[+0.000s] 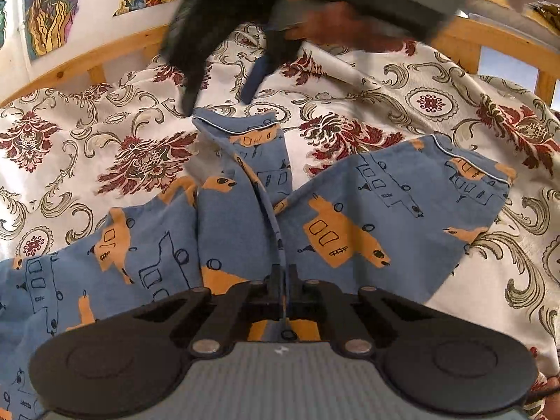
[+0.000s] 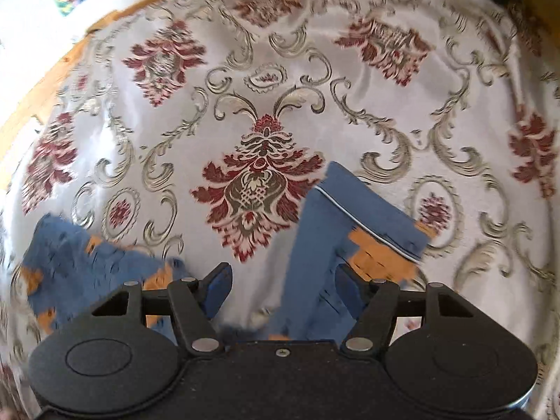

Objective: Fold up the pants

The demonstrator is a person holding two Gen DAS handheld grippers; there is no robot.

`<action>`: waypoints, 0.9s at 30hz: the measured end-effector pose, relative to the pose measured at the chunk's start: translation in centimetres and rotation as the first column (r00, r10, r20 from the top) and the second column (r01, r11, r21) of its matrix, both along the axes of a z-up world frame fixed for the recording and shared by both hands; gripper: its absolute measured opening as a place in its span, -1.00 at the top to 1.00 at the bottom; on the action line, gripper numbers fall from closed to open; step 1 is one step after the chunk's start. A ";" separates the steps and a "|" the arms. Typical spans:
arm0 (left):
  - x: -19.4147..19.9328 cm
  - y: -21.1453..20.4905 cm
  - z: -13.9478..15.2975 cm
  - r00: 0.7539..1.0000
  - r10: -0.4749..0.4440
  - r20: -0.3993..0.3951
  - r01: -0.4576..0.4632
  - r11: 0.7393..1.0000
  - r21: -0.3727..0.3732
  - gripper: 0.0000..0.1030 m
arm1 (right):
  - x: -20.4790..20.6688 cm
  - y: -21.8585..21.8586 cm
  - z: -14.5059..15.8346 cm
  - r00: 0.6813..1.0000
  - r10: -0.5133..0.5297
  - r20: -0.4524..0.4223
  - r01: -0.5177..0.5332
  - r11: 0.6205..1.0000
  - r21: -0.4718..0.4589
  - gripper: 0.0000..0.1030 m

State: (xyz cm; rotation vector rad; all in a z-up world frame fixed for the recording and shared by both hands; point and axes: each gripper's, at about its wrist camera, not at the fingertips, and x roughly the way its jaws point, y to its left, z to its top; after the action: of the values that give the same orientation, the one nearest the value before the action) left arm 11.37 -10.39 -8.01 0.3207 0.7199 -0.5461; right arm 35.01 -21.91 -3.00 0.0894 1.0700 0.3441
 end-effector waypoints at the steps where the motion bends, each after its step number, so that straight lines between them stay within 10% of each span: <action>1: 0.0 0.0 0.0 1.000 0.000 0.001 0.000 1.000 -0.001 0.98 | 0.7 0.7 -0.3 1.000 -0.006 -0.008 0.006 1.000 -0.020 -0.31; 15: 0.3 0.2 0.0 1.000 -0.001 -0.019 0.000 1.000 -0.029 0.98 | 5.0 1.4 -5.0 0.982 -0.191 -0.015 0.187 0.974 -0.126 -0.01; 19: 0.1 0.3 0.1 1.000 -0.003 -0.006 0.003 1.000 -0.030 0.98 | 5.2 0.9 -5.0 0.978 -0.206 -0.017 0.203 0.974 -0.103 0.84; 27: -0.3 0.1 0.2 1.000 -0.018 0.013 0.019 1.000 -0.020 0.98 | 1.3 -3.5 -1.8 0.955 -0.283 0.087 0.280 0.959 0.044 1.00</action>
State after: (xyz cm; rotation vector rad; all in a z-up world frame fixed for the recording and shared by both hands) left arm 11.05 -10.24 -7.84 0.3117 0.6994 -0.5683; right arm 36.29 -25.45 -4.83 0.2495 0.9449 0.1056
